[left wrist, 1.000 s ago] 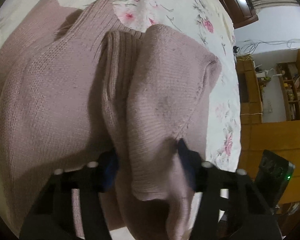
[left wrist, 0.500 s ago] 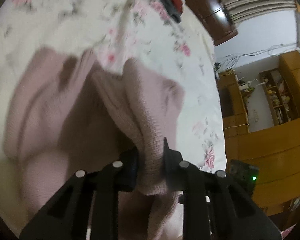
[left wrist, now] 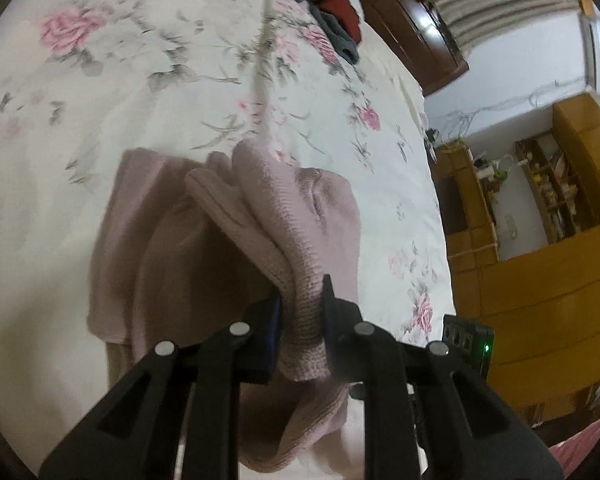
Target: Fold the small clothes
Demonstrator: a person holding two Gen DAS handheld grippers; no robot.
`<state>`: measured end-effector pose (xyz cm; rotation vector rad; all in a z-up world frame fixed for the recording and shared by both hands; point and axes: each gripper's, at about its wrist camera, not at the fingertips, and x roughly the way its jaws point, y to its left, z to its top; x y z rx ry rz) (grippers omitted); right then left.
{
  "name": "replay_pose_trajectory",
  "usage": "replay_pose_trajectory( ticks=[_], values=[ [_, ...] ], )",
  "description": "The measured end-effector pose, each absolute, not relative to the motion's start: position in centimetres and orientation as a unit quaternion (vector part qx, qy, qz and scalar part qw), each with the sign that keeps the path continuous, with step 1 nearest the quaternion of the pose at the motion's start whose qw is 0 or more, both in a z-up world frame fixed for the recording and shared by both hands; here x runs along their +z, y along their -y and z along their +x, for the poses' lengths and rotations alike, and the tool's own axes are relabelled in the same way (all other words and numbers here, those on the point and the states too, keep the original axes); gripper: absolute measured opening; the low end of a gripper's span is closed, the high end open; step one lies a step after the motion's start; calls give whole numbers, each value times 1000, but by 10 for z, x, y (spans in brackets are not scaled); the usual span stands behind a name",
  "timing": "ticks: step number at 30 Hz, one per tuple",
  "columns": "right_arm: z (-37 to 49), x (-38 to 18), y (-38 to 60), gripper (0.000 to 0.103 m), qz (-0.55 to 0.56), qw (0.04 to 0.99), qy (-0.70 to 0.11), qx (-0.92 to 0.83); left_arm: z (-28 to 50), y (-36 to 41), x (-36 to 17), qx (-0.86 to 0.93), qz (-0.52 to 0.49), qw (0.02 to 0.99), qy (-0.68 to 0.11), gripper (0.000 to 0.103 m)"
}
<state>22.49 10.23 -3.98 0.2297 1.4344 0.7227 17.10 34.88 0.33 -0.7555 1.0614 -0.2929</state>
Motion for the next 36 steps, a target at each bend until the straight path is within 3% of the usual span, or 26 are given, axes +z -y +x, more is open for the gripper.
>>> replay_pose_trajectory(
  ticks=[6, 17, 20, 25, 28, 31, 32, 33, 34, 35, 36],
  values=[
    [227, -44, -113, 61, 102, 680, -643, 337, 160, -396, -16, -93, -363, 787, -490, 15],
    [228, -67, -132, 62, 91, 669, -661, 328, 160, -400, -58, -87, -334, 786, -513, 17],
    [228, -75, -137, 63, 96, 666, -668, 318, 152, -396, -43, -77, -315, 792, -516, 27],
    [226, -77, -130, 63, 118, 665, -668, 312, 129, -386, -21, -72, -299, 795, -522, 54],
    [222, -77, -128, 63, 122, 664, -668, 311, 116, -374, -17, -83, -297, 791, -529, 63],
    [221, -77, -130, 63, 123, 664, -668, 311, 109, -361, -25, -102, -306, 780, -537, 65],
    [220, -76, -131, 63, 122, 665, -668, 311, 109, -358, -29, -100, -304, 778, -541, 63],
    [220, -76, -130, 63, 121, 665, -668, 311, 109, -354, -36, -97, -301, 773, -550, 52],
    [221, -76, -135, 63, 119, 665, -669, 310, 110, -352, -41, -103, -305, 766, -556, 22],
    [221, -75, -138, 63, 118, 666, -668, 311, 111, -350, -46, -111, -311, 758, -563, 6],
    [220, -73, -140, 63, 116, 666, -668, 311, 112, -349, -49, -112, -315, 753, -567, 5]
  ],
)
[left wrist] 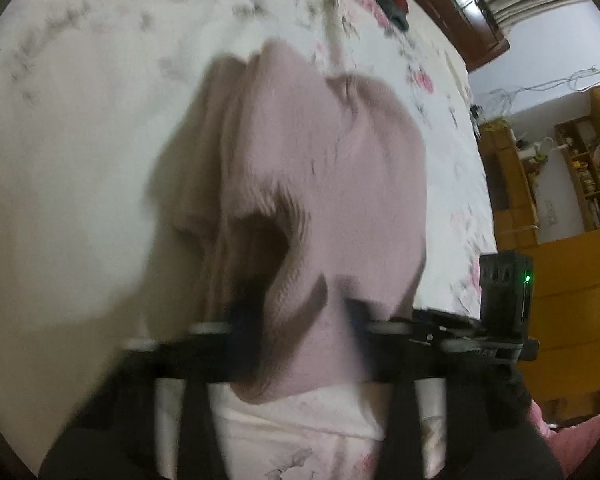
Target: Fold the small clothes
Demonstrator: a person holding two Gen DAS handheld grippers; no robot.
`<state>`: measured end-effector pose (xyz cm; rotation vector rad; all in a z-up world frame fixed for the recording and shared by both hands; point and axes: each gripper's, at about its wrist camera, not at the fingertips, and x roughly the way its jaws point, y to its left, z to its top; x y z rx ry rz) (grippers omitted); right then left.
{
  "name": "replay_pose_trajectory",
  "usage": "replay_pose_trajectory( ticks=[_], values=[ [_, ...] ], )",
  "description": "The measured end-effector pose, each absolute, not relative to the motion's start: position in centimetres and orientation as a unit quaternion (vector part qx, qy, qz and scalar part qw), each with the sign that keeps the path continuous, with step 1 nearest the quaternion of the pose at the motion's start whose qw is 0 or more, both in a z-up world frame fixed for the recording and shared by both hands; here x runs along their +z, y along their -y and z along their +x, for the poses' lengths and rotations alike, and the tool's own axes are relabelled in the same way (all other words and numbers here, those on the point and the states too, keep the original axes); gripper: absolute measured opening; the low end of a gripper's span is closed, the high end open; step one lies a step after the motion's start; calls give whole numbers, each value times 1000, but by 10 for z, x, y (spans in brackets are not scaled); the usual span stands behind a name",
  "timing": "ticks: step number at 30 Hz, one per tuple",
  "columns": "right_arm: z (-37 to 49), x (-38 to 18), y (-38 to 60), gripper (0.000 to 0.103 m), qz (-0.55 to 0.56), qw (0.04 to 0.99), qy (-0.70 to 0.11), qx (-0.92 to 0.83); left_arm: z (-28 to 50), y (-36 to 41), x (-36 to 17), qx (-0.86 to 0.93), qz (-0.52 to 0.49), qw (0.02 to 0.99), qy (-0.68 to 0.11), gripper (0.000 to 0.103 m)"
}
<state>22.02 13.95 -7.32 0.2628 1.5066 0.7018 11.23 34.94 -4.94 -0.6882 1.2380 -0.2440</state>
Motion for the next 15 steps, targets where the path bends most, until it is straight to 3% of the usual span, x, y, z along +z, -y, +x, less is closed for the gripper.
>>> replay_pose_trajectory(
  ticks=[7, 15],
  values=[
    [217, -64, -145, 65, 114, 669, -661, 320, 96, -381, -32, -100, -338, 769, -532, 4],
    [216, -78, -150, 65, 106, 663, -672, 313, 94, -369, -75, -86, -298, 761, -569, 5]
  ],
)
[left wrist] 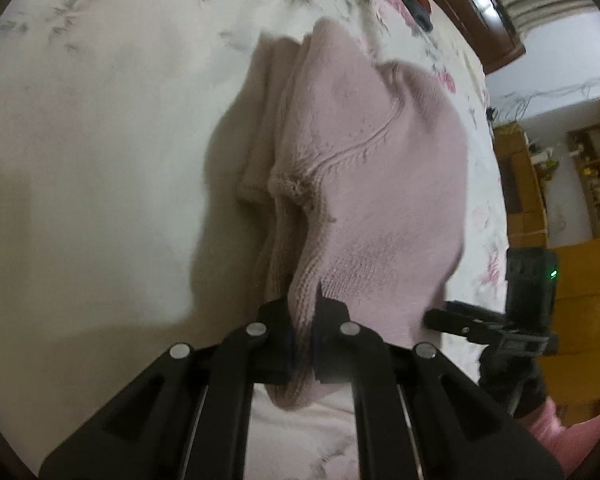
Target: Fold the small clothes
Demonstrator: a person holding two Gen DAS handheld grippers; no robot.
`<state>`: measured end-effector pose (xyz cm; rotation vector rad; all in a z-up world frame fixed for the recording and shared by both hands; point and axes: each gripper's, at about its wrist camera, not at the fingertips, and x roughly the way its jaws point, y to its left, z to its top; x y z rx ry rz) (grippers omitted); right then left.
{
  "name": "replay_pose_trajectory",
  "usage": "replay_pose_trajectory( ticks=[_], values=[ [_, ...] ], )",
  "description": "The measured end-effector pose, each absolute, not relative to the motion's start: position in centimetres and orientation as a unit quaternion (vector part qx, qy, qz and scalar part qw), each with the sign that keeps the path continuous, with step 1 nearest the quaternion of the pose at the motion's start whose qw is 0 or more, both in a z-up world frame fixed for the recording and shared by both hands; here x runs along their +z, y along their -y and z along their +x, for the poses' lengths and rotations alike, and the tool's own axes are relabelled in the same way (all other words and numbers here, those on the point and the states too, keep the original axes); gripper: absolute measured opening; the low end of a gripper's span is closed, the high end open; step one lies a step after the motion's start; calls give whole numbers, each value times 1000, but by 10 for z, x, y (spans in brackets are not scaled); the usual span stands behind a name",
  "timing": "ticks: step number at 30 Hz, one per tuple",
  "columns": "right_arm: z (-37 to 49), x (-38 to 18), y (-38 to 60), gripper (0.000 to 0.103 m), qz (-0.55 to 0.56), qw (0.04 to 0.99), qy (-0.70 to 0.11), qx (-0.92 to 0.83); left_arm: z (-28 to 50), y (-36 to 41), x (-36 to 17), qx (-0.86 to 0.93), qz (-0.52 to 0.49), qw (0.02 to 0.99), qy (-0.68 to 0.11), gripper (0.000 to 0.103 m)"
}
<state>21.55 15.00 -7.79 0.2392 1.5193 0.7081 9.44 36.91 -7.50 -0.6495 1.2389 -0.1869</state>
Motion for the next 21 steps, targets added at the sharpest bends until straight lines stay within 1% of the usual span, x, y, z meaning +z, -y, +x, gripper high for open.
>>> replay_pose_trajectory(
  ticks=[2, 3, 5, 6, 7, 8, 9, 12, 13, 16, 21],
  values=[
    [216, -81, -149, 65, 114, 658, -675, 312, 98, -367, -75, -89, -300, 761, -568, 6],
    [217, -82, -147, 65, 116, 657, -676, 313, 100, -367, -73, -91, -298, 759, -571, 11],
    [218, -80, -144, 65, 116, 660, -673, 314, 102, -369, -67, -92, -299, 759, -571, 14],
    [220, -78, -143, 65, 114, 663, -669, 315, 104, -372, -62, -89, -296, 759, -573, 27],
    [220, -75, -140, 65, 113, 667, -666, 315, 105, -374, -56, -79, -291, 761, -574, 51],
    [222, -72, -139, 65, 114, 671, -661, 316, 106, -378, -49, -70, -286, 769, -568, 60],
    [225, -67, -136, 65, 118, 676, -655, 316, 106, -382, -44, -69, -284, 776, -558, 67],
    [235, -58, -129, 66, 133, 685, -642, 319, 118, -393, -34, -73, -289, 788, -539, 75],
    [238, -57, -128, 66, 136, 687, -639, 318, 124, -396, -34, -69, -291, 789, -537, 76],
    [250, -56, -125, 68, 137, 697, -633, 309, 144, -399, -41, -81, -300, 783, -539, 76],
    [263, -57, -122, 72, 158, 694, -628, 316, 172, -392, -67, -118, -312, 755, -564, 76]
  ],
)
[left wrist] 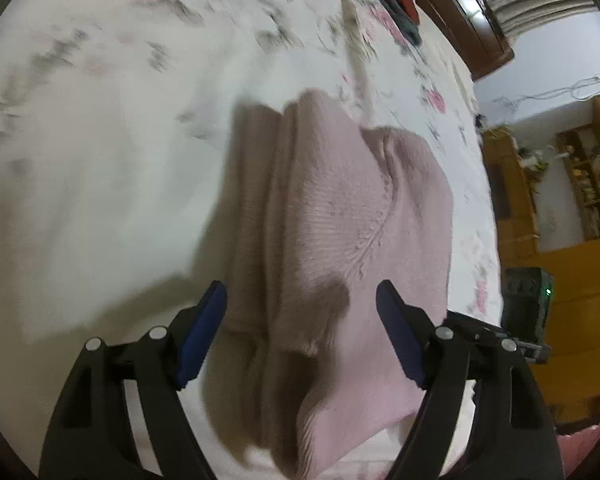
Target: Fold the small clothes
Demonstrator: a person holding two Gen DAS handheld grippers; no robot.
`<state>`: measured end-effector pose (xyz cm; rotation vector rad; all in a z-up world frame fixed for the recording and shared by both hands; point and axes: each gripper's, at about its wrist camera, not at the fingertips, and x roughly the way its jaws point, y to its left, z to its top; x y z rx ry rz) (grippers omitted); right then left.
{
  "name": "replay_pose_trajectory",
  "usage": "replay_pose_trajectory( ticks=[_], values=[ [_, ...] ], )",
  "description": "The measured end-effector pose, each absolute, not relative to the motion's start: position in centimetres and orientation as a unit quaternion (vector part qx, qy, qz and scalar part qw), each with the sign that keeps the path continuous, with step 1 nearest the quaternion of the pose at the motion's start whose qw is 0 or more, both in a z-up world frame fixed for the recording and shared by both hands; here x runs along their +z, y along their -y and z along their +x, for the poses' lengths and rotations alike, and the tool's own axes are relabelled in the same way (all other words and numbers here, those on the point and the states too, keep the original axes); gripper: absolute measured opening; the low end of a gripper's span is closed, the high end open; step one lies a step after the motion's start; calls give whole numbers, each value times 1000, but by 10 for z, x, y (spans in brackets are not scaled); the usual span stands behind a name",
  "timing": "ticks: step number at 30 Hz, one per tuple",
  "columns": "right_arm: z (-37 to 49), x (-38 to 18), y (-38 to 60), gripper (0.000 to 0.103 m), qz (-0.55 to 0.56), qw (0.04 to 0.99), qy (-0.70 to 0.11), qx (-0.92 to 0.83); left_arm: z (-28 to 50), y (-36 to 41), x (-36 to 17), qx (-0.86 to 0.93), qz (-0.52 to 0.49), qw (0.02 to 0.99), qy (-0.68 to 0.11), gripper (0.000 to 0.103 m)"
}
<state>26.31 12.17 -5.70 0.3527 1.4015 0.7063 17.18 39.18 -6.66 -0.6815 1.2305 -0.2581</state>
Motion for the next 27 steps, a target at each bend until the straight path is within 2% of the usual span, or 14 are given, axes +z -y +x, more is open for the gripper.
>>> replay_pose_trajectory(
  ticks=[7, 12, 15, 18, 22, 25, 27],
  values=[
    [278, -76, -117, 83, 208, 669, -631, 334, 192, -388, -96, -156, -351, 727, -570, 77],
    [287, -96, -117, 92, 230, 649, -630, 359, 201, -370, -107, -209, -353, 717, -563, 89],
    [292, -116, -117, 97, 270, 626, -631, 371, 208, -358, -112, -214, -334, 722, -567, 89],
    [296, -117, -123, 89, 278, 626, -618, 384, 210, -346, -110, -206, -303, 734, -572, 76],
    [293, -114, -114, 65, 298, 627, -606, 387, 205, -353, -111, -208, -331, 733, -556, 50],
    [289, -108, -107, 57, 313, 623, -598, 395, 196, -351, -106, -217, -338, 737, -543, 45],
    [285, -99, -101, 56, 316, 621, -591, 408, 190, -350, -101, -229, -357, 735, -529, 44]
  ],
)
